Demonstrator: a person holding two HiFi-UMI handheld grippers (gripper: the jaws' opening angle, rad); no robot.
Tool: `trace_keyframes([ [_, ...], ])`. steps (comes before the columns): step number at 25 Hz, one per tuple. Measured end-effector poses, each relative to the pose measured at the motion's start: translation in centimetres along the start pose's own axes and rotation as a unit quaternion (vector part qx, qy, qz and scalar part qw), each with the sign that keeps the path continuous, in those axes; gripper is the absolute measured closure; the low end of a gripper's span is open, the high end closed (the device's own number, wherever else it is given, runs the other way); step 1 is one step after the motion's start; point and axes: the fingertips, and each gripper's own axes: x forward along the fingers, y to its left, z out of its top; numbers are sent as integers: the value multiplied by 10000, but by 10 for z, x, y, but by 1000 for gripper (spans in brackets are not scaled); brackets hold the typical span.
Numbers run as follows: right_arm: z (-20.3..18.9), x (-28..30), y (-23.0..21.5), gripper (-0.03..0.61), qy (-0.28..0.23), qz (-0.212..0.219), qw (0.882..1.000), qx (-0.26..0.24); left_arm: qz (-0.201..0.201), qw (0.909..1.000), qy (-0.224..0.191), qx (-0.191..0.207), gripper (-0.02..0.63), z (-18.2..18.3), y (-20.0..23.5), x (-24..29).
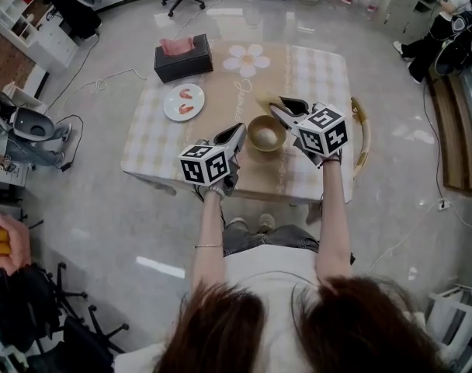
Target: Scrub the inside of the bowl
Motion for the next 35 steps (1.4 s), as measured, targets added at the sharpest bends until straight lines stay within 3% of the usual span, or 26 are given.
trace_keyframes([
  [9, -23, 13, 8, 500, 653, 395, 9944, -734, 184, 9955, 204, -909, 597, -32, 12, -2],
  [20, -30, 24, 15, 500, 1110, 856, 9805, -1378, 43, 9869, 304, -1582, 511, -47, 13, 3],
  [29, -37, 28, 15, 500, 1561, 1143, 9631, -1869, -307, 9710, 562, -2305, 451, -60, 10, 13],
  [35, -38, 30, 19, 499, 1943, 1413, 9409, -2388, -466, 9615, 721, -2610, 451, -63, 10, 15],
])
